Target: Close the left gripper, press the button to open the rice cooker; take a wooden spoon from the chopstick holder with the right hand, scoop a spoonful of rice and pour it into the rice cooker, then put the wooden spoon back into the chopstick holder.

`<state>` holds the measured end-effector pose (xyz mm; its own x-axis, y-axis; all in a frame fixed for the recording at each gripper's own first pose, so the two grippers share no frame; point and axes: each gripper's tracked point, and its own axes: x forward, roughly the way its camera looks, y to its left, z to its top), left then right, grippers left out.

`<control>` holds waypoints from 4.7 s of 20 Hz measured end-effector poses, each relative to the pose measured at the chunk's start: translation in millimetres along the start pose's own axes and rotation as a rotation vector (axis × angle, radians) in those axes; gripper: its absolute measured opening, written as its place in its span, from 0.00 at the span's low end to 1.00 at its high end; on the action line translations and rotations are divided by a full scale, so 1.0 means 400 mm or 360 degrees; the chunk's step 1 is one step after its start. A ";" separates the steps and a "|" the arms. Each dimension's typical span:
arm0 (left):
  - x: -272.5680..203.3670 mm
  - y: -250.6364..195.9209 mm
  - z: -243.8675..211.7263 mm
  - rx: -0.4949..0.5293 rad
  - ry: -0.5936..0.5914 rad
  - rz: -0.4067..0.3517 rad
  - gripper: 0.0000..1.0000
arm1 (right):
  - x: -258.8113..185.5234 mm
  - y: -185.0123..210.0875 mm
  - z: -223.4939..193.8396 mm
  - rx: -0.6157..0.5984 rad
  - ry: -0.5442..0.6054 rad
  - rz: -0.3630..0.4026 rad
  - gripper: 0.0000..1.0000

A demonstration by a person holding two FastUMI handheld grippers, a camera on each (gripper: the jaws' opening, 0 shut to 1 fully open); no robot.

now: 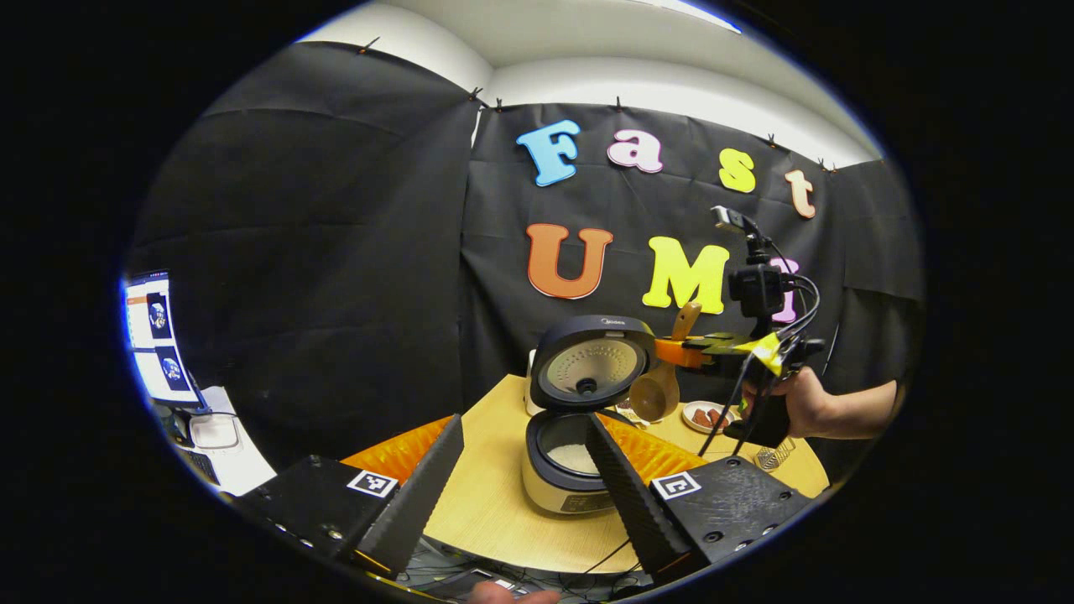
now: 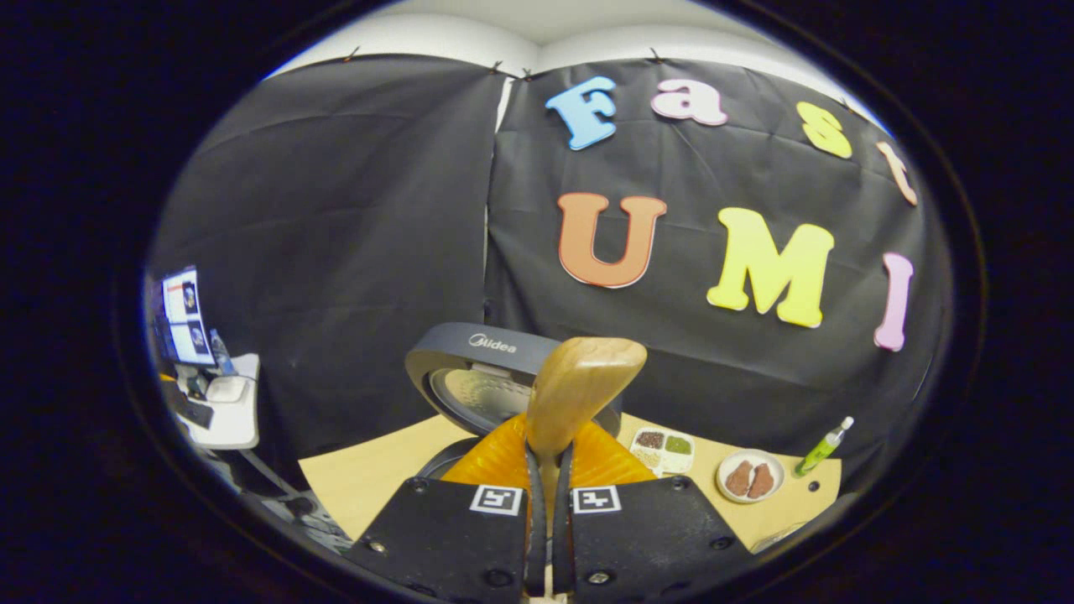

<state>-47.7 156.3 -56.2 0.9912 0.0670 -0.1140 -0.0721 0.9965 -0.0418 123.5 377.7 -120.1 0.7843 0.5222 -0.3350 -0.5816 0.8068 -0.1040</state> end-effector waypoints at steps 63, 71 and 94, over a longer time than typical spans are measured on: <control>0.533 -0.289 0.255 -0.0018 0.0056 0.0004 0.95 | -0.704 -1.023 -0.245 0.0489 -0.0269 -0.1025 0.97; 0.706 -0.258 0.183 0.0059 0.0207 0.0011 0.95 | -0.887 -1.028 -0.363 0.0459 -0.0150 -0.1303 0.97; 0.414 -0.294 -0.182 0.0088 0.0819 -0.0052 0.97 | -0.792 -0.892 -0.319 0.0382 -0.0151 -0.1053 0.97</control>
<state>117.0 46.5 -142.3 0.8089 0.0165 -0.5877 -0.0223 0.9997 -0.0026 55.1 -111.1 -96.4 0.9783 -0.0854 -0.1886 0.0783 0.9959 -0.0447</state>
